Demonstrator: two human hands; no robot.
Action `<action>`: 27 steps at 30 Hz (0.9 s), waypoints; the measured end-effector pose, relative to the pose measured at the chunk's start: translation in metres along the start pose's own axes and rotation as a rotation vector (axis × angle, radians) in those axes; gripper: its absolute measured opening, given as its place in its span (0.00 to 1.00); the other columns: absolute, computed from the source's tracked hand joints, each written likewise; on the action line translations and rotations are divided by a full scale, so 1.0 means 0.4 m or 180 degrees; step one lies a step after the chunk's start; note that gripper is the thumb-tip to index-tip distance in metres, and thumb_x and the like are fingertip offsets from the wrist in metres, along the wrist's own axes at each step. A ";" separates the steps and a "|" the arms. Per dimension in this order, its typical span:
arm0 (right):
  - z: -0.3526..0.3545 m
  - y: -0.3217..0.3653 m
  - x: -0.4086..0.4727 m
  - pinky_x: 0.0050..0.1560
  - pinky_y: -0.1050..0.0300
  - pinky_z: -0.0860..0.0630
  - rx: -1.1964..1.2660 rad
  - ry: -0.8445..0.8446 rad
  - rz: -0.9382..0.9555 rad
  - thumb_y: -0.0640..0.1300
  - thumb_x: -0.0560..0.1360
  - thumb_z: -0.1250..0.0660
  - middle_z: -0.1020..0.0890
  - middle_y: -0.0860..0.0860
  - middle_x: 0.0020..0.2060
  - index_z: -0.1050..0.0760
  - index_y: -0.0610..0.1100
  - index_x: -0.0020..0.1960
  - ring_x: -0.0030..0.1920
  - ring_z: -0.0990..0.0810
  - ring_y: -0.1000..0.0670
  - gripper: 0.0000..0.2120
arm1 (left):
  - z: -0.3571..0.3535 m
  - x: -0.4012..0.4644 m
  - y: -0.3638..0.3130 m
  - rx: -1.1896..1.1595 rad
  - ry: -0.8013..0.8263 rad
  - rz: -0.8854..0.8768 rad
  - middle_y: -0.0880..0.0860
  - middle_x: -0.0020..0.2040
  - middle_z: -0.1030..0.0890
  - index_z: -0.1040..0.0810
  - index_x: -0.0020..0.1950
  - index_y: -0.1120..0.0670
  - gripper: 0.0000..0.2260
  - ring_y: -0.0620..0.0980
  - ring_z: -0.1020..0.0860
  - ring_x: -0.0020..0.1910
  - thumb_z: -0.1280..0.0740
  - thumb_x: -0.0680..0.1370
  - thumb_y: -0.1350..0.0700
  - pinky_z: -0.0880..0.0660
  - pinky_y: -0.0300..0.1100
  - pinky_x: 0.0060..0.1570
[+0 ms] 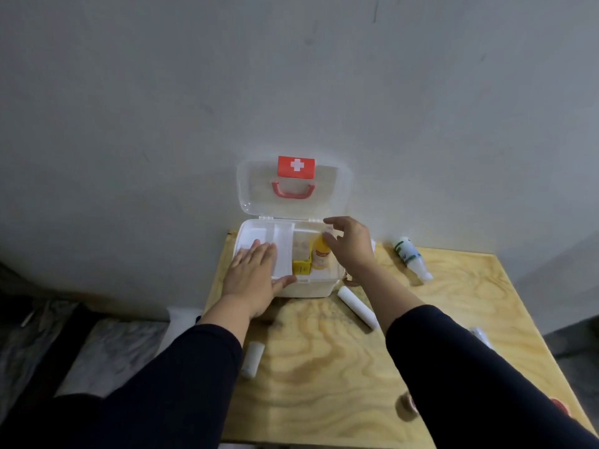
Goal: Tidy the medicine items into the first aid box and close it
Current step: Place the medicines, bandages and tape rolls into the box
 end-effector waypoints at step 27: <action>0.181 -0.455 -0.117 0.47 0.52 0.25 0.0245 -0.1345 -0.1843 0.33 0.75 0.41 0.19 0.42 0.52 0.25 0.43 0.58 0.49 0.23 0.43 0.15 | -0.024 0.012 0.016 0.0141 -0.0295 0.0031 0.48 0.80 0.45 0.46 0.80 0.52 0.57 0.46 0.50 0.80 0.77 0.60 0.23 0.55 0.44 0.77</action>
Point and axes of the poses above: each hand's wrist, its own x-axis towards the middle knuckle, its own z-axis out of the back of the hand, y = z × x, the point moved 4 cm from there along x, towards the middle knuckle
